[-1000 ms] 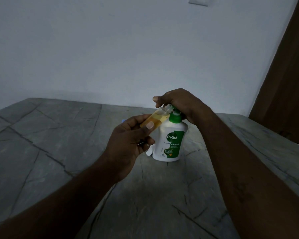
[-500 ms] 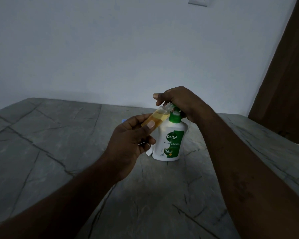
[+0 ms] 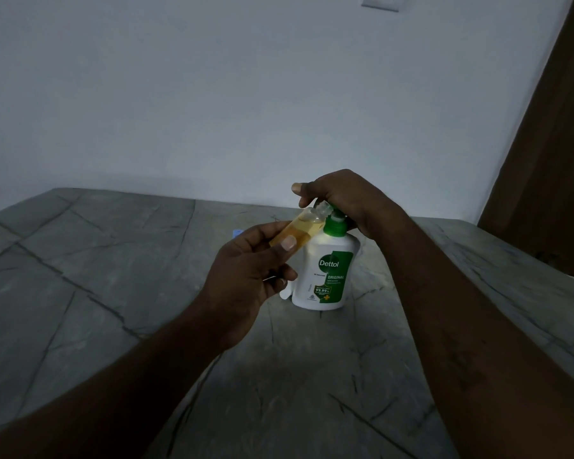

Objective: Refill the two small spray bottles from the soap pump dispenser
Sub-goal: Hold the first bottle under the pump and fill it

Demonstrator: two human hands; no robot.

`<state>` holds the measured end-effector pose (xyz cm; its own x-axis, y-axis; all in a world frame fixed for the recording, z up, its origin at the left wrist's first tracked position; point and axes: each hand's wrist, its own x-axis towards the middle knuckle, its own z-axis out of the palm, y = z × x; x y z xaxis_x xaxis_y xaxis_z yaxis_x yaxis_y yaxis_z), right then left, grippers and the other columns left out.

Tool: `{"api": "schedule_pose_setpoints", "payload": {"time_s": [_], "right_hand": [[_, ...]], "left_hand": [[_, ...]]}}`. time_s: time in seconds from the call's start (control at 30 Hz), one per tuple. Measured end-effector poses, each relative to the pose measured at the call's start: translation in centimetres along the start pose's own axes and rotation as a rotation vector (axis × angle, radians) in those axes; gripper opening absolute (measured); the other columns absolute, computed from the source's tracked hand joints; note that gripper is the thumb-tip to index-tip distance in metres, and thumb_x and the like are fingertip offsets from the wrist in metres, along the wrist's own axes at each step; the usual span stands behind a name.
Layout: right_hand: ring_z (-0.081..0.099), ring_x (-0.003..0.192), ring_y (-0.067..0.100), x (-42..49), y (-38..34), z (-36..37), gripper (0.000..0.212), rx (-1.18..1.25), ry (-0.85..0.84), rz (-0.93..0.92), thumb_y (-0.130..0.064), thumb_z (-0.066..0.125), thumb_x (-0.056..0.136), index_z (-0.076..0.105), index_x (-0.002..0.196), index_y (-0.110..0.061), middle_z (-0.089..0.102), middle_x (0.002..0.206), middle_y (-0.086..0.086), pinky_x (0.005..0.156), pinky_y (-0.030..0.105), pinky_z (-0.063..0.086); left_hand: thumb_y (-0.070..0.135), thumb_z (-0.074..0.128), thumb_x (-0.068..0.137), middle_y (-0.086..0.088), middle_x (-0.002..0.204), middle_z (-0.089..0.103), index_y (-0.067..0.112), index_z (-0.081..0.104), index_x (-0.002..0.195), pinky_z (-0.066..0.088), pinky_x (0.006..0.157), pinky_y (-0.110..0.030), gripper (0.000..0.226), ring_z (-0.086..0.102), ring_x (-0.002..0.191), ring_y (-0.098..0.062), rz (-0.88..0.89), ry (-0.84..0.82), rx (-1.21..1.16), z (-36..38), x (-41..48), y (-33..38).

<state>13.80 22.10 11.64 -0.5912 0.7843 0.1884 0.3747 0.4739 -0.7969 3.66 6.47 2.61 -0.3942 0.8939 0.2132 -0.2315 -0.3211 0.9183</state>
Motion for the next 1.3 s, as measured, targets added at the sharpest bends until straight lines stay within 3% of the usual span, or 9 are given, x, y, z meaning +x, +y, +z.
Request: {"api": "schedule_pose_setpoints", "payload": {"time_s": [0.3, 0.57, 0.7, 0.83, 1.07, 1.3], "right_hand": [[0.057, 0.073, 0.02, 0.11, -0.09, -0.2, 0.036, 0.02, 0.017, 0.002, -0.049, 0.075, 0.086, 0.08, 0.086, -0.013, 0.066, 0.084, 0.002, 0.071, 0.034, 0.048], [0.056, 0.064, 0.017, -0.34, -0.23, 0.13, 0.018, 0.072, -0.02, 0.056, -0.03, 0.076, 0.084, 0.076, 0.079, -0.012, 0.064, 0.07, -0.004, 0.067, 0.03, 0.046], [0.055, 0.068, 0.018, -0.27, -0.15, 0.07, 0.024, 0.042, -0.008, 0.042, -0.037, 0.076, 0.084, 0.076, 0.077, -0.014, 0.065, 0.079, 0.001, 0.069, 0.032, 0.045], [0.056, 0.071, 0.018, -0.17, 0.02, -0.02, 0.039, 0.003, 0.001, 0.009, -0.049, 0.073, 0.087, 0.079, 0.088, -0.011, 0.065, 0.084, 0.003, 0.07, 0.033, 0.046], [0.061, 0.079, 0.02, 0.2, -0.02, -0.29, 0.038, -0.044, 0.043, -0.043, -0.054, 0.071, 0.089, 0.079, 0.085, -0.016, 0.068, 0.091, 0.004, 0.072, 0.033, 0.05], [0.056, 0.071, 0.018, 0.08, -0.09, -0.17, 0.038, 0.011, 0.015, 0.011, -0.049, 0.074, 0.086, 0.08, 0.086, -0.012, 0.066, 0.078, 0.001, 0.071, 0.035, 0.045]], "left_hand": [[0.028, 0.073, 0.069, 0.001, 0.091, 0.074, 0.015, 0.07, 0.118, 0.051, 0.064, -0.027, 0.05, 0.06, 0.065, -0.014, 0.008, -0.009, -0.004, 0.21, -0.07, 0.13], [0.025, 0.072, 0.073, 0.0, 0.09, 0.074, 0.014, 0.07, 0.118, 0.05, 0.062, -0.025, 0.046, 0.06, 0.064, -0.013, 0.012, -0.01, -0.012, 0.04, -0.01, 0.0], [0.024, 0.072, 0.072, -0.002, 0.09, 0.074, 0.013, 0.07, 0.118, 0.05, 0.06, -0.023, 0.047, 0.061, 0.064, -0.013, 0.016, -0.014, -0.02, 0.08, -0.01, -0.03], [0.024, 0.072, 0.073, -0.002, 0.091, 0.074, 0.013, 0.07, 0.118, 0.051, 0.059, -0.023, 0.046, 0.061, 0.064, -0.013, 0.023, -0.019, -0.017, -0.02, -0.01, 0.03], [0.024, 0.071, 0.072, -0.002, 0.091, 0.074, 0.012, 0.07, 0.119, 0.051, 0.06, -0.024, 0.048, 0.061, 0.065, -0.015, 0.025, -0.022, -0.028, 0.01, 0.07, 0.31], [0.023, 0.071, 0.073, -0.001, 0.088, 0.075, 0.012, 0.07, 0.117, 0.051, 0.06, -0.024, 0.045, 0.061, 0.066, -0.013, 0.026, -0.026, -0.04, 0.1, 0.04, 0.31]]}}
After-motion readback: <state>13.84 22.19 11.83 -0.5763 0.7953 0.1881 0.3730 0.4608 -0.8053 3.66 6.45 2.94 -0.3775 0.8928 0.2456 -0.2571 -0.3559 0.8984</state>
